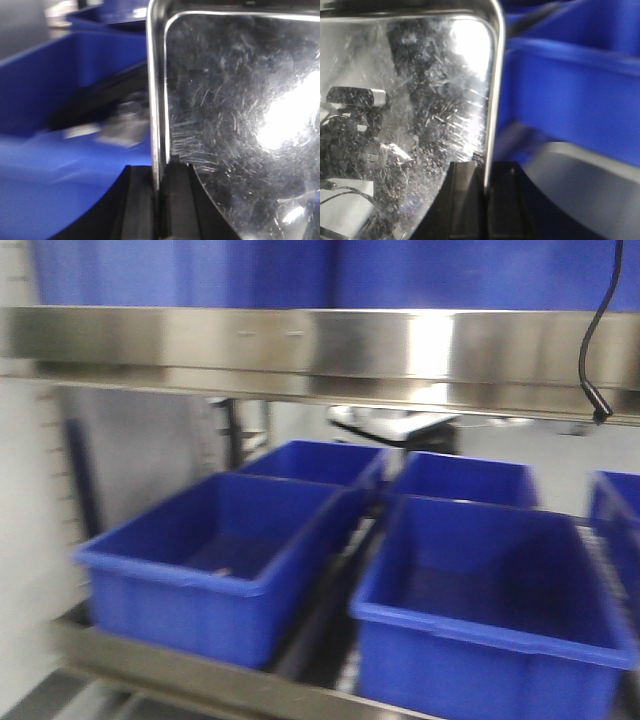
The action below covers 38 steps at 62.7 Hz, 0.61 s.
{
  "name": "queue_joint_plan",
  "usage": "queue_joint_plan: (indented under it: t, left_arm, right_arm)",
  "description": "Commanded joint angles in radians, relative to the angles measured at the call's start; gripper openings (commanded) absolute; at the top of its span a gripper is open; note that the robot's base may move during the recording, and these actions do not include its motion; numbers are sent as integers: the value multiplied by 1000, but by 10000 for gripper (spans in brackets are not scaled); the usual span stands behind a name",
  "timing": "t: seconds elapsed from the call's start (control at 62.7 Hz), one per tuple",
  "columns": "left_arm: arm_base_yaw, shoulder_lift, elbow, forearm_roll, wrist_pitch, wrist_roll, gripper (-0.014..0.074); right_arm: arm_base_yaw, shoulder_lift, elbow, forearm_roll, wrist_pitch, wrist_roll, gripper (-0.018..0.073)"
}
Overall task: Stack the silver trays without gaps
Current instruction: 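Drive up to the second rack of blue bins holding the tray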
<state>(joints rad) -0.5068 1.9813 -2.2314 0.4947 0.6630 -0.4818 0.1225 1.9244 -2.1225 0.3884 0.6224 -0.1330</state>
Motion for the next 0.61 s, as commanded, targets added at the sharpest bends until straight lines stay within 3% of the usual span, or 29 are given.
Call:
queue_joint_plan:
  t: [0.0, 0.59]
  left_arm:
    - [15, -11, -7, 34, -24, 6, -19]
    - [15, -11, -7, 34, -24, 6, -19]
  right_arm:
    - [1, -14, -15, -8, -33, -16, -79]
    - [1, -14, -15, -8, -33, -16, -79]
